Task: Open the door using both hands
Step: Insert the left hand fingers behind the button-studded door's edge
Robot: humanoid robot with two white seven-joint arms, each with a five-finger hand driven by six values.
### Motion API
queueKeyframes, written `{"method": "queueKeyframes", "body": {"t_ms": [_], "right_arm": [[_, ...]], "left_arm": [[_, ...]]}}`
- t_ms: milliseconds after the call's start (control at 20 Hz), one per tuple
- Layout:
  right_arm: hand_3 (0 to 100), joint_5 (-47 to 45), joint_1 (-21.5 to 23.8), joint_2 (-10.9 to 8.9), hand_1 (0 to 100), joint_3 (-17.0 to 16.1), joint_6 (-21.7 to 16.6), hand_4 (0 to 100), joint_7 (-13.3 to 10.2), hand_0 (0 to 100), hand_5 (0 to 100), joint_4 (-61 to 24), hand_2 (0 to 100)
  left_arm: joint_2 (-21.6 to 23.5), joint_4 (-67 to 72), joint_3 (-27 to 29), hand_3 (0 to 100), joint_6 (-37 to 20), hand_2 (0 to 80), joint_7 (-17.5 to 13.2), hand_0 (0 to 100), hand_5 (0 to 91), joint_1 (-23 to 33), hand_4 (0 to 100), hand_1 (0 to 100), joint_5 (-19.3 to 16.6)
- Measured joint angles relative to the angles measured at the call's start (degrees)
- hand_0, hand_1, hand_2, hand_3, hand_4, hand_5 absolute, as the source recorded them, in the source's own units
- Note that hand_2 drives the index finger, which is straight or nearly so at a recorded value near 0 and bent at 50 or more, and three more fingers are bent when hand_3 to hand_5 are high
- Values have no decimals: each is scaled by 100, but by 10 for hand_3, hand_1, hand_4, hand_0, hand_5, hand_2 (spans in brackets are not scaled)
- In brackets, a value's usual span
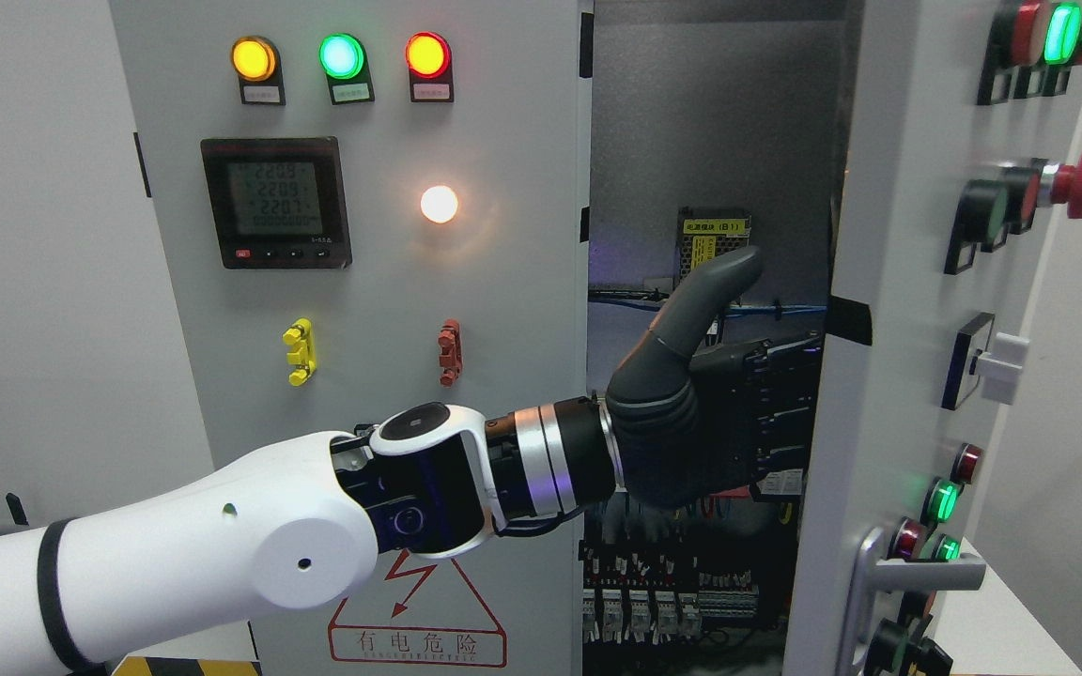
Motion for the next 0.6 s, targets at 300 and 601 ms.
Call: {"method": "queueKeyframes", "body": {"t_ms": [300,601], "right_arm": [[0,0,0,0,0,0,0,0,0,383,0,0,0],[0,0,0,0,0,0,0,0,0,383,0,0,0]], "left_arm": [[-307,33,22,0,4,0,125,0,0,-5,0,0,-30],[-649,54,58,0,-28,0,244,0,0,-20,0,0,-112]]}}
